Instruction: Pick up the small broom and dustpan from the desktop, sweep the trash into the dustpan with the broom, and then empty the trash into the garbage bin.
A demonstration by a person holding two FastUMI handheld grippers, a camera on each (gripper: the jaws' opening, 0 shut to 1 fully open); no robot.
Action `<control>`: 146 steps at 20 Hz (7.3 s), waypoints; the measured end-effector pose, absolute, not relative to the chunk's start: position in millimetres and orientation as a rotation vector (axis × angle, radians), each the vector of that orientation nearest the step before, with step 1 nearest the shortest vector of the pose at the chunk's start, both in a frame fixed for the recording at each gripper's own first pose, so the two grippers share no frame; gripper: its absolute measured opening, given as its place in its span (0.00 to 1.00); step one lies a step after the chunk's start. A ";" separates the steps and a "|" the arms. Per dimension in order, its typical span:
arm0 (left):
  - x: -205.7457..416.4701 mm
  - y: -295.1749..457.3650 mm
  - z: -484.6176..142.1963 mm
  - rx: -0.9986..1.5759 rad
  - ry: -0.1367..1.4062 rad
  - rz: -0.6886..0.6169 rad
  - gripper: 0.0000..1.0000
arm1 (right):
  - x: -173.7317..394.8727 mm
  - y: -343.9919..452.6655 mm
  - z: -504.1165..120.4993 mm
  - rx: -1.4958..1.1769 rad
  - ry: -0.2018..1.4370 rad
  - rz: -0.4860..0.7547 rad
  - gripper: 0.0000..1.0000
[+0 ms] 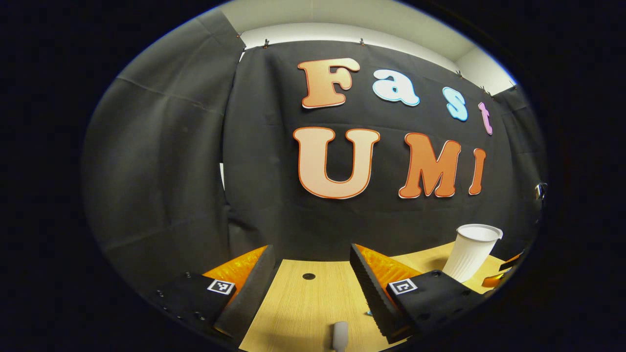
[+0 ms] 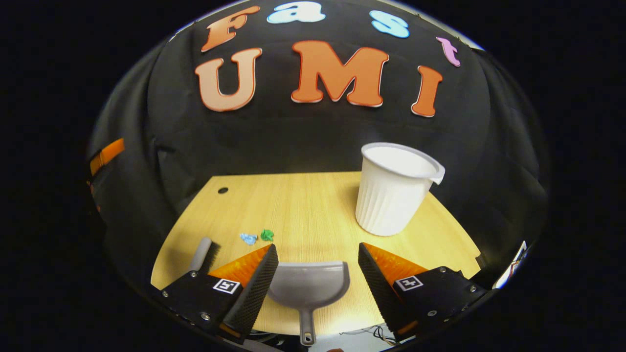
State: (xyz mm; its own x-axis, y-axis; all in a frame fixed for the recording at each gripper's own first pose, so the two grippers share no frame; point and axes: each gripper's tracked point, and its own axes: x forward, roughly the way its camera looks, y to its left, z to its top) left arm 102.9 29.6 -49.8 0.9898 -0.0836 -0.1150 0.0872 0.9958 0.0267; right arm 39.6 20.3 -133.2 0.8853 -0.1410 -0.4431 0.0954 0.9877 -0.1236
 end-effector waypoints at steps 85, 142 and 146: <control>94.4 20.1 -398.5 0.497 1.325 -0.482 0.10 | 6.7 -9.4 -350.2 -0.182 1.194 0.052 0.24; 64.7 -98.8 -408.7 0.448 1.566 -0.760 0.10 | 14.3 12.3 -351.5 -0.196 1.196 0.122 0.24; 111.2 -110.3 -434.7 0.627 1.535 -0.764 0.10 | 15.5 13.5 -352.2 -0.208 1.205 0.109 0.24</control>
